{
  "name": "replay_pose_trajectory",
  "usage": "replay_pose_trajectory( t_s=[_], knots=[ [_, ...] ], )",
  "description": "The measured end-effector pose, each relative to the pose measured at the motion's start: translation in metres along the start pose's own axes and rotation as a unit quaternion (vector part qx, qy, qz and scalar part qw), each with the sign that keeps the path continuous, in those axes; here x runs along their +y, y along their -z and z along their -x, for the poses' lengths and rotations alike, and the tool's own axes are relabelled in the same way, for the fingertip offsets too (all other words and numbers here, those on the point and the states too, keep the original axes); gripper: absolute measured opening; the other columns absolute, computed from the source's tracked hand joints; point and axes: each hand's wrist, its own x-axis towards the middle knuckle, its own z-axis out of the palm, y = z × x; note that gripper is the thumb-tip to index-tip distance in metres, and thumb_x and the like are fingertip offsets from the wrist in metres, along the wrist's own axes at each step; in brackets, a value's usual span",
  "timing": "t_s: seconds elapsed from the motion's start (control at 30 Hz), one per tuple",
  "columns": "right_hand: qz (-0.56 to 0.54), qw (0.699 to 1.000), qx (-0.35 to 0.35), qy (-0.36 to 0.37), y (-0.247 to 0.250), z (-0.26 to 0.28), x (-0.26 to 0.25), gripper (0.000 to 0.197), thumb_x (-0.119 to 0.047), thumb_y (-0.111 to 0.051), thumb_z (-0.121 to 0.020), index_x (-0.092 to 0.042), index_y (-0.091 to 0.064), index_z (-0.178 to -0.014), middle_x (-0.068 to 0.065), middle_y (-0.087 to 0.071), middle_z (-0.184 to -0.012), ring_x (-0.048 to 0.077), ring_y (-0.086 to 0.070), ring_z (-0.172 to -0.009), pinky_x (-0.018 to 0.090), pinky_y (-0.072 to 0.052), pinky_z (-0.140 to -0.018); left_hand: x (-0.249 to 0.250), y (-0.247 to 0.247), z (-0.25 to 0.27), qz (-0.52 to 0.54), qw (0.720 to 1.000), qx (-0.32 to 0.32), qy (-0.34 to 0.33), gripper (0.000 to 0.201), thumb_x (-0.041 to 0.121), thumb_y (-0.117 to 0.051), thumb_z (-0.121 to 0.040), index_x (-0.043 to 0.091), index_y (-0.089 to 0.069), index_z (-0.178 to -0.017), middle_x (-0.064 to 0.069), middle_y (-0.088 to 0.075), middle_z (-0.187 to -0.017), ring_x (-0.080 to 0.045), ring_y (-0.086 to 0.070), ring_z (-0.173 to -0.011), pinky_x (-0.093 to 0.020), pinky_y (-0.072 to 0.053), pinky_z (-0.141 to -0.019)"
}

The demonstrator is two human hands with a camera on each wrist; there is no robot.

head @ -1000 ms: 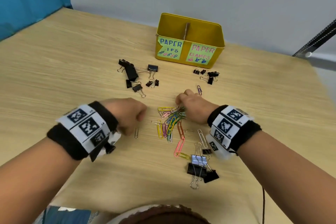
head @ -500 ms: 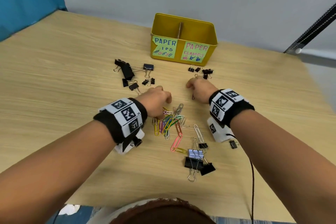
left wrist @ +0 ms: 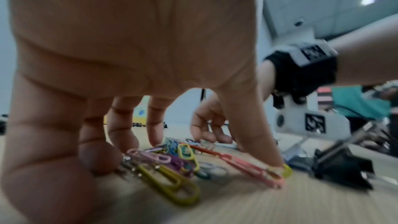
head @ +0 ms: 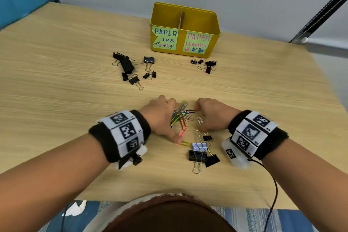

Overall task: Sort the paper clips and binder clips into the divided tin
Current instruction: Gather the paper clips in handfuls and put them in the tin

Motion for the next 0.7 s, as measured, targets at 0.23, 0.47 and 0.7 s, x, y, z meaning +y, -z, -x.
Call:
replay_pose_trajectory(
  t_s=[0.23, 0.47, 0.7],
  knots=[
    [-0.06, 0.998, 0.007, 0.021, 0.013, -0.012, -0.011, 0.064, -0.022, -0.076, -0.072, -0.009, -0.046, -0.127, 0.007, -0.06, -0.12, 0.018, -0.051, -0.095, 0.026, -0.041, -0.078, 0.002, 0.008, -0.017, 0.053, 0.998, 0.019, -0.001, 0.073, 0.035, -0.079, -0.068, 0.01, -0.04, -0.125, -0.012, -0.046, -0.124, -0.025, -0.052, -0.104, -0.033, -0.048, -0.085],
    [-0.051, 0.999, 0.006, -0.005, 0.004, -0.012, -0.013, 0.069, -0.012, -0.077, -0.068, -0.009, -0.04, -0.126, 0.005, -0.052, -0.103, 0.018, -0.049, -0.091, 0.026, -0.041, -0.07, 0.0, 0.0, -0.011, 0.038, 0.999, 0.029, -0.002, 0.082, 0.031, -0.083, -0.063, 0.011, -0.036, -0.127, -0.011, -0.045, -0.123, -0.026, -0.051, -0.108, -0.034, -0.047, -0.086],
    [-0.099, 0.992, 0.069, 0.028, 0.015, -0.022, -0.019, 0.081, -0.021, -0.084, -0.058, -0.016, -0.038, -0.124, 0.006, -0.043, -0.115, 0.022, -0.049, -0.105, 0.031, -0.047, -0.082, -0.008, 0.012, -0.01, 0.074, 0.996, 0.04, 0.01, 0.09, 0.034, -0.086, -0.057, 0.012, -0.036, -0.129, -0.01, -0.045, -0.126, -0.024, -0.051, -0.111, -0.036, -0.047, -0.092]
  ],
)
